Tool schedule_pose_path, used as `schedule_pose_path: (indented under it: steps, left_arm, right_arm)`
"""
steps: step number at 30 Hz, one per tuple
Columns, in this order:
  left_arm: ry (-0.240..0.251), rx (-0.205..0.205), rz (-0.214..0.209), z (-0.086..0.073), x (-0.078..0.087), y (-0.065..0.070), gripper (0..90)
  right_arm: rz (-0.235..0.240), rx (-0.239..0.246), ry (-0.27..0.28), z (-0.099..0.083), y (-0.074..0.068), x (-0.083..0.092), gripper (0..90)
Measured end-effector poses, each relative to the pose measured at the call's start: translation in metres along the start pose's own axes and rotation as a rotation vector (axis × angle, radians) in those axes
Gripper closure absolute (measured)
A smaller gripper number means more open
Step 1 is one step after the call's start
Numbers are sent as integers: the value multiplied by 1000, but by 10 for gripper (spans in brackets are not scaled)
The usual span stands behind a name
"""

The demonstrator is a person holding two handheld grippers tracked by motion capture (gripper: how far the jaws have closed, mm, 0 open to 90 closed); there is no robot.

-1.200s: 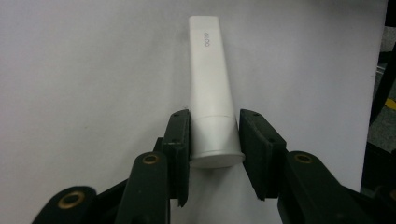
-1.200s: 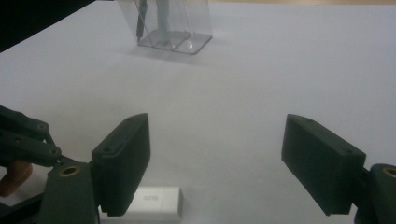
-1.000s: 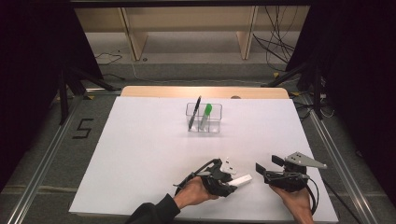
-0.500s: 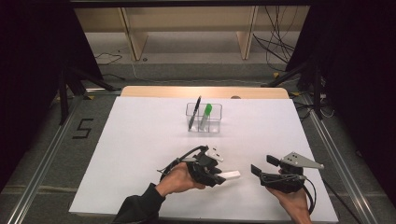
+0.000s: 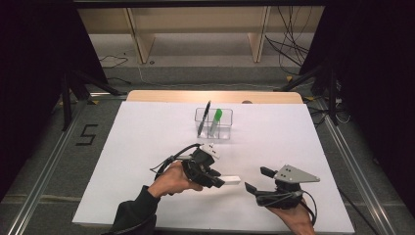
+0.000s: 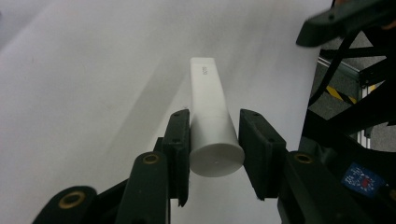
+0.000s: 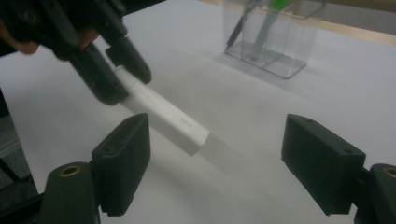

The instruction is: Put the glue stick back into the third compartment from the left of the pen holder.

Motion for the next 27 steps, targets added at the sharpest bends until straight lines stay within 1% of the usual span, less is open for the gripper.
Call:
schedule_pose_path:
  steps: [3,4,5,7,9,10,12,15,21,23,27]
  left_arm:
    - [-10,0,-10,0,1,1,647]
    - [-10,3,-12,0,1,2,647]
    - [-22,-1,-17,0,1,2,647]
    - [-18,-2,-15,0,2,4,647]
    - [-20,-2,-15,1,3,5,647]
    - [-22,-2,-20,1,4,6,647]
    - [-27,-5,-25,1,5,7,647]
    - [-22,2,-25,2,7,8,647]
    - [-38,9,-42,1,5,9,647]
    - [-46,4,-48,1,4,10,647]
    - [-55,15,-62,1,2,12,647]
  right_arm:
    - [-17,80,-7,0,-13,-3,252]
    - [-11,96,-8,-1,-18,-4,253]
    - [-8,116,-16,-1,-21,-5,253]
    - [-12,159,-15,-2,-28,-7,253]
    - [-14,187,-11,-2,-35,-8,253]
    - [-12,200,-15,-2,-39,-9,253]
    - [-19,241,-16,-2,-45,-10,253]
    - [-29,269,-16,-2,-51,-13,254]
    - [-58,335,3,-2,-61,-16,262]
    - [-66,364,1,-3,-66,-18,266]
    - [-93,411,-5,-6,-73,-23,283]
Point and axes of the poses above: each handheld gripper's, and its own axes: x roughly backward along the jaws, z roughly out of its top, y roughly to its right, the point moved 3 cm from there along -x, roughly forward along the jaws, and after that the axes turned 13 degrees about -z, right-handed, at the moved point
